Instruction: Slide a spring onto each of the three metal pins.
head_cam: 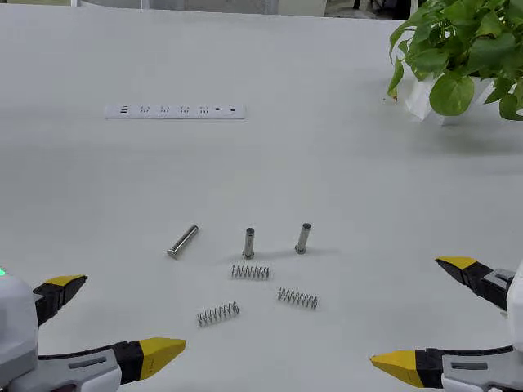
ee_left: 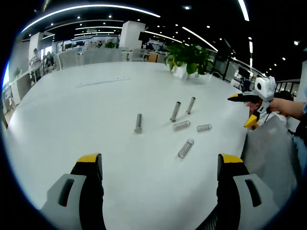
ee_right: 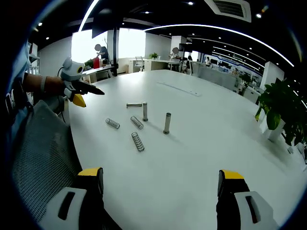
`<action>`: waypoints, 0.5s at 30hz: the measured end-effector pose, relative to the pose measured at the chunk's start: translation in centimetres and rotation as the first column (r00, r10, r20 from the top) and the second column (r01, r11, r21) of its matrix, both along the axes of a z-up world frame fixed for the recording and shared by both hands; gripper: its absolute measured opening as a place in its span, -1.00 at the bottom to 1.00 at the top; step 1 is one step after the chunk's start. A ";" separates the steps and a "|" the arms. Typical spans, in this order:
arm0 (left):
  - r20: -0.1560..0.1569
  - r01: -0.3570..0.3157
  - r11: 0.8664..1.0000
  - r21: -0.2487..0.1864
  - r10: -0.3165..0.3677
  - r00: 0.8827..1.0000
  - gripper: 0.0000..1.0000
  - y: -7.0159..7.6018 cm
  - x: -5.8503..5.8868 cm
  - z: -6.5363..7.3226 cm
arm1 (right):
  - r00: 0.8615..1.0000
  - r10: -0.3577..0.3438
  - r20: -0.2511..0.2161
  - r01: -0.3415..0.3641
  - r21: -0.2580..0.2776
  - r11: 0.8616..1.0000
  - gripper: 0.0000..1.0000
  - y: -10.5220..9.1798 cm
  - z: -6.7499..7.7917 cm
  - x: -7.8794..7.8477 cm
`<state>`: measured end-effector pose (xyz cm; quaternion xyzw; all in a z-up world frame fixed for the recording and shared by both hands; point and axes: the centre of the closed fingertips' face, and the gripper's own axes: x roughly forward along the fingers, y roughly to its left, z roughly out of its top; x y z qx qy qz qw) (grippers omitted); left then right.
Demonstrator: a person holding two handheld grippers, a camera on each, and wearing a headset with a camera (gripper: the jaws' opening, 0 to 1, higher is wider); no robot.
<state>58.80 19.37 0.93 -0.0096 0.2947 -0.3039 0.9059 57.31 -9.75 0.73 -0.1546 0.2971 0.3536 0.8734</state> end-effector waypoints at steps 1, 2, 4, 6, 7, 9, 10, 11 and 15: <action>0.003 0.006 1.000 0.009 -0.006 1.000 0.98 0.0 0.1 0.0 | 1.000 0.001 -0.002 -0.001 0.001 1.000 0.99 0.0 -0.1 0.0; 0.002 0.015 1.000 0.021 -0.015 1.000 0.98 0.0 0.3 0.1 | 1.000 0.002 -0.005 -0.002 0.000 1.000 0.99 0.1 -0.1 -0.1; -0.003 0.027 0.999 0.031 -0.027 1.000 0.98 0.0 0.6 0.2 | 1.000 0.003 -0.007 -0.003 -0.001 1.000 0.99 0.2 -0.2 -0.1; -0.009 0.041 0.998 0.037 -0.041 0.999 0.97 -0.1 1.1 0.2 | 1.000 0.005 -0.008 -0.005 0.005 1.000 0.99 0.3 -0.2 -0.2; -0.014 0.053 0.998 0.042 -0.053 0.999 0.92 -0.1 1.4 0.3 | 1.000 0.007 -0.009 -0.007 0.005 1.000 0.99 0.3 -0.3 -0.2; -0.023 0.059 0.997 0.047 -0.058 0.998 0.85 0.0 1.8 0.2 | 1.000 0.008 -0.011 -0.008 0.005 1.000 0.99 0.4 -0.3 -0.3; -0.029 0.068 0.996 0.055 -0.066 0.997 0.86 0.0 2.0 0.2 | 1.000 0.010 -0.013 -0.010 0.010 1.000 0.99 0.5 -0.3 -0.3; -0.029 0.076 0.995 0.067 -0.074 0.997 0.87 0.1 2.2 0.1 | 1.000 0.013 -0.013 -0.013 0.012 1.000 0.99 0.5 -0.4 -0.4; -0.054 0.105 0.990 0.091 -0.100 0.993 0.80 0.2 2.8 -0.2 | 1.000 0.014 -0.017 -0.013 0.013 1.000 0.99 0.7 -0.5 -0.5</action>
